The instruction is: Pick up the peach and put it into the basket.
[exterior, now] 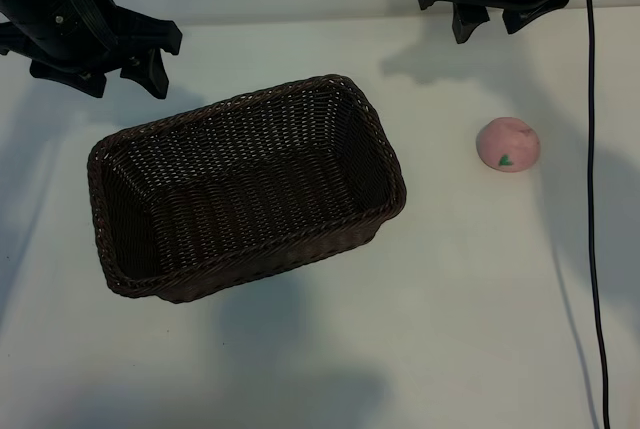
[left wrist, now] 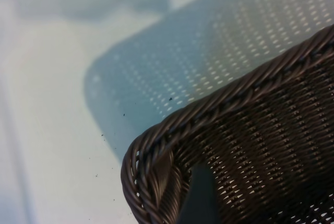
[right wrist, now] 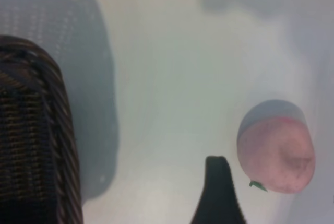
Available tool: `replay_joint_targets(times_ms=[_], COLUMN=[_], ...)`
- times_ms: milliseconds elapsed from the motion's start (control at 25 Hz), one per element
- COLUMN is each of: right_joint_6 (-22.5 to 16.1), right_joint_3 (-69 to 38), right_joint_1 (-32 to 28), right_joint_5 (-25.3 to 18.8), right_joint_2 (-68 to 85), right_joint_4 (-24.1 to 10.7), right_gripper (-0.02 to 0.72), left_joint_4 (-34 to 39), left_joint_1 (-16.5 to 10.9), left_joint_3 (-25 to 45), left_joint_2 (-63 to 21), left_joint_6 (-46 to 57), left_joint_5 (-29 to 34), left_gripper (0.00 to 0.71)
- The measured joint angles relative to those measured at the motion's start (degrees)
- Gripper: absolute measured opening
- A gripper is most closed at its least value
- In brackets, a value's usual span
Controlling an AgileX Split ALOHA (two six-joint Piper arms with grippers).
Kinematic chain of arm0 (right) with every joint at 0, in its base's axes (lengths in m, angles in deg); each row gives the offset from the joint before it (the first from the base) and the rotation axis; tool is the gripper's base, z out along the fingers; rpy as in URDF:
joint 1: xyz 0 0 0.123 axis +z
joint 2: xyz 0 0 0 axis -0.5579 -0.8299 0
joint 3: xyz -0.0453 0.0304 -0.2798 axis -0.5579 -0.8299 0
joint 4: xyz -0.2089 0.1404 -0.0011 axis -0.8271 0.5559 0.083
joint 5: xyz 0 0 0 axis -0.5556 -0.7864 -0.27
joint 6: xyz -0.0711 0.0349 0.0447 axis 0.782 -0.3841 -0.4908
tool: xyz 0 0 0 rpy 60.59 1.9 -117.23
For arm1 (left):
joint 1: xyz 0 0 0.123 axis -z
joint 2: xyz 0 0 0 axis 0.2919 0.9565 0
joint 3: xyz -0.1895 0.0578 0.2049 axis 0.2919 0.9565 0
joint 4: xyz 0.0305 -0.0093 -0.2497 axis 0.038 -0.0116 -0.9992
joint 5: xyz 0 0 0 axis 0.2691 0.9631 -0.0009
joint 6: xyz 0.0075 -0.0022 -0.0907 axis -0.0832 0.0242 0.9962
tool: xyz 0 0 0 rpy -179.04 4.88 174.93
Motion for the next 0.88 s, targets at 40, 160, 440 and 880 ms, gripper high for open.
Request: replay_joint_targets(times_ms=[40, 160, 440, 880], right_joint_6=[0.0, 0.0, 0.0, -0.2], right_joint_3=[0.0, 0.0, 0.0, 0.0], right_joint_1=[0.0, 0.0, 0.0, 0.0], right_joint_5=[0.0, 0.0, -0.1, -0.1], right_joint_2=[0.0, 0.0, 0.0, 0.0], right_joint_4=[-0.6, 0.0, -0.2, -1.1], right_gripper=[0.507, 0.507, 0.507, 0.507], left_joint_4=[0.0, 0.0, 0.0, 0.0], left_joint_1=[0.0, 0.0, 0.0, 0.0], left_joint_3=[0.0, 0.0, 0.0, 0.0], left_joint_2=[0.0, 0.0, 0.0, 0.0], left_joint_6=[0.0, 0.0, 0.0, 0.0], left_joint_5=[0.0, 0.0, 0.0, 0.0], left_gripper=[0.587, 0.587, 0.587, 0.587])
